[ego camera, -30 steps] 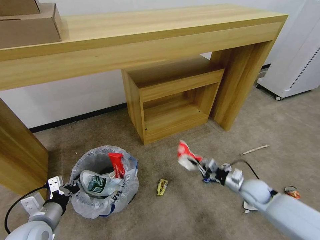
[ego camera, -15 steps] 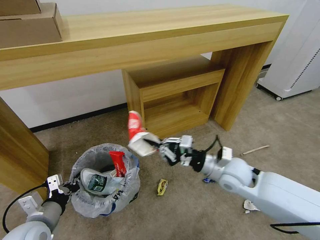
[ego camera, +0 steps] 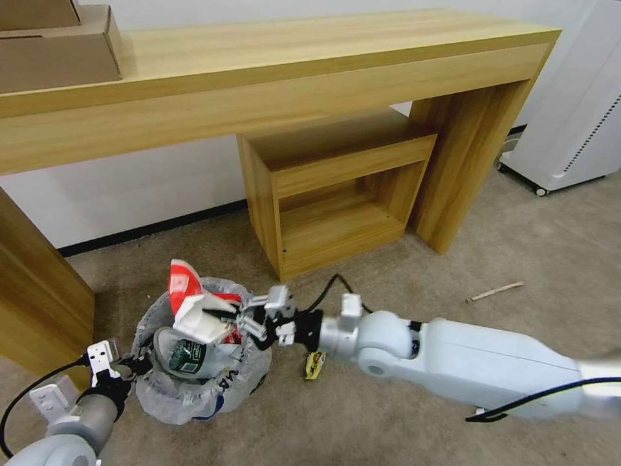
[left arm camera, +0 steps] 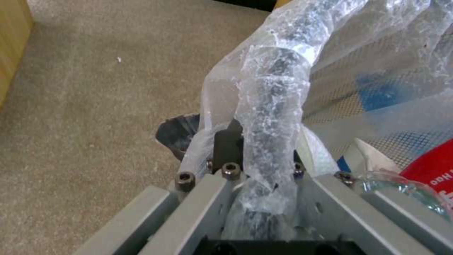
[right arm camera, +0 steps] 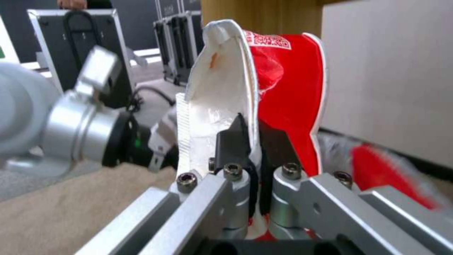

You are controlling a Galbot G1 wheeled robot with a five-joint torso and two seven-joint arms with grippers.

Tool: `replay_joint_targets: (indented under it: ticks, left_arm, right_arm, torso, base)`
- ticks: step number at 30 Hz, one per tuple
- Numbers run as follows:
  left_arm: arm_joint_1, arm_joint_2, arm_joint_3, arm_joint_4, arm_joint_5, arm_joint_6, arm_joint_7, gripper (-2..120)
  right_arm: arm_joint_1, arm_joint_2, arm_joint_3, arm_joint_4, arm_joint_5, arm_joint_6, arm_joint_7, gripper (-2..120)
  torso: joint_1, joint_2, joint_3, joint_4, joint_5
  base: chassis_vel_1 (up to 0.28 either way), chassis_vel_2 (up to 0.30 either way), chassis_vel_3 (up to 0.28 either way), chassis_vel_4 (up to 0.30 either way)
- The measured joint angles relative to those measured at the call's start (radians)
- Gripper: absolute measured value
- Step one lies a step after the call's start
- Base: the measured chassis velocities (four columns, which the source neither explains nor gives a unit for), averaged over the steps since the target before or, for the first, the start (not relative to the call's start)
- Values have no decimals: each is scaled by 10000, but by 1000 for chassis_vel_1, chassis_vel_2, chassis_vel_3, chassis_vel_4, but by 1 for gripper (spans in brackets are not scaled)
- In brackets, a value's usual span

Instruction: Pick up the trash bin and place the garbage on the floor into it.

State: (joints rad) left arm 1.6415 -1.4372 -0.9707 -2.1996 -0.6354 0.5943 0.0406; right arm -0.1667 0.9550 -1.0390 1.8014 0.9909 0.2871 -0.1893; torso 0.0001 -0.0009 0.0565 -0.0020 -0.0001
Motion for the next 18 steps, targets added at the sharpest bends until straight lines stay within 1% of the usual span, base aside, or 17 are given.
replay_joint_targets:
  ticks: [5,11,18]
  left_arm:
    - [-3,60,-73,76,-92,-35,0,1]
    - [-31,79,-75,147,-116,-62,0,1]
    - [-69,73,-27,243,-122,-113,10,1]
  right_arm:
    - [12,553,-340,-612,67,-34,181,0]
    - [40,929,-577,-1171,60,-142,384,0]
    - [26,1727,-852,-1863,-7,-157,707,0]
  torso:
    - [0,0,0,0,-1]
    - [0,0,0,-1,0]
    - [-1,0,0,0,-1]
  base:
    - [0,0,0,0]
    - [0,0,0,0]
    - [0,0,0,0]
